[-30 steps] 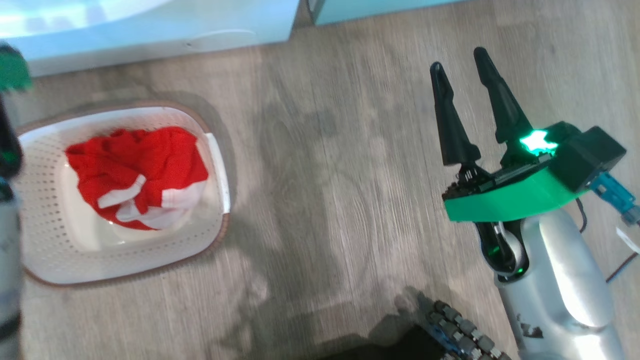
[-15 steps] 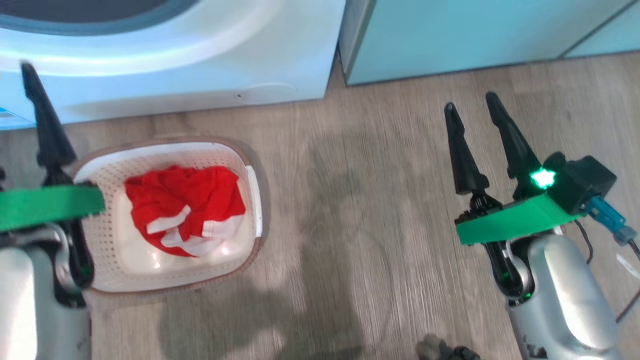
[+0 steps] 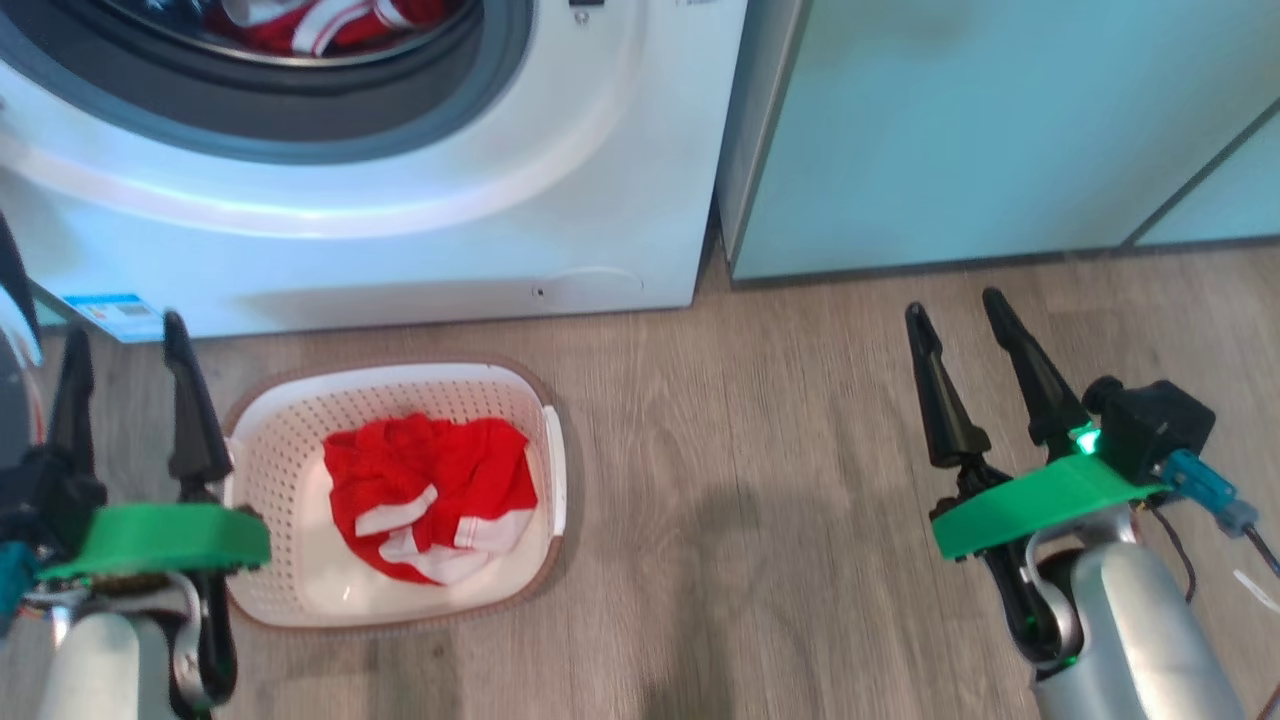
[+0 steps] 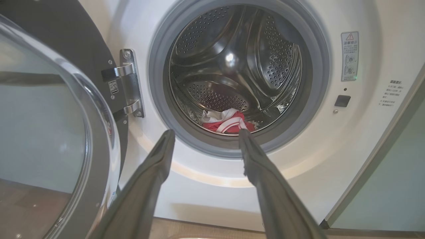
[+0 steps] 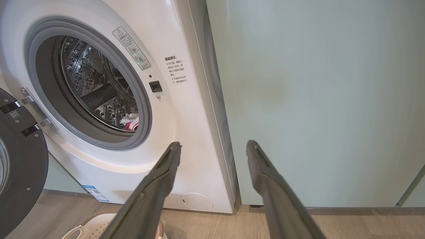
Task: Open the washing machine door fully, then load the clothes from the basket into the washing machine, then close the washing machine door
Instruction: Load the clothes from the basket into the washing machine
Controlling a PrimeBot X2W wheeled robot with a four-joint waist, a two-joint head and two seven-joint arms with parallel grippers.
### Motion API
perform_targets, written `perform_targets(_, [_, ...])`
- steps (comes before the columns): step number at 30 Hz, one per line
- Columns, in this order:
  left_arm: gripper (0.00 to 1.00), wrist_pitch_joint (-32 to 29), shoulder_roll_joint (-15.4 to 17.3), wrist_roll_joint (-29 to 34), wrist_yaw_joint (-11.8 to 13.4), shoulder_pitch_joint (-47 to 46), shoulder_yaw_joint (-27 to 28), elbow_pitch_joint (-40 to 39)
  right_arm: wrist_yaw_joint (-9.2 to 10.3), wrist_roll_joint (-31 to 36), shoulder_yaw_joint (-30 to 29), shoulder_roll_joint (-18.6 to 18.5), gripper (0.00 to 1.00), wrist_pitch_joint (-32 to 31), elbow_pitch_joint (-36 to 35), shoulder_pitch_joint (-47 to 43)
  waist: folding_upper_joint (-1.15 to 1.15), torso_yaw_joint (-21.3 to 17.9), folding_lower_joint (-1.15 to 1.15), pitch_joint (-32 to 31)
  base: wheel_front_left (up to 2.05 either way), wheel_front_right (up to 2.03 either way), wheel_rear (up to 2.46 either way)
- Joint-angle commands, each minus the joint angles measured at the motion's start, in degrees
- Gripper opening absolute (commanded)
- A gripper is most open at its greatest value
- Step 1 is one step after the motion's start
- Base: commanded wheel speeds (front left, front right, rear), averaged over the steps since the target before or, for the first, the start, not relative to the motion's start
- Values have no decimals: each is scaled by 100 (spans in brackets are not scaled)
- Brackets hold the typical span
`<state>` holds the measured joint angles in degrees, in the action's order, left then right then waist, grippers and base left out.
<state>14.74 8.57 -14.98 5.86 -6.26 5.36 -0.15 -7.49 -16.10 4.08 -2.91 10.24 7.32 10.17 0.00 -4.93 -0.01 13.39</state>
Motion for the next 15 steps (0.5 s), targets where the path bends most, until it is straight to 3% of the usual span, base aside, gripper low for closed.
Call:
perform_targets(1, [100, 26, 61, 69, -50, 8, 149, -109, 0, 52, 96, 3, 100, -36, -178, -18, 0, 50, 1, -229, 0, 0, 0])
perform_targets(15, [100, -258, 164, 37, -280, 597, -79, 51, 0, 34, -10, 3, 100, -284, -360, -536, 0, 36, 1, -887, 0, 0, 0])
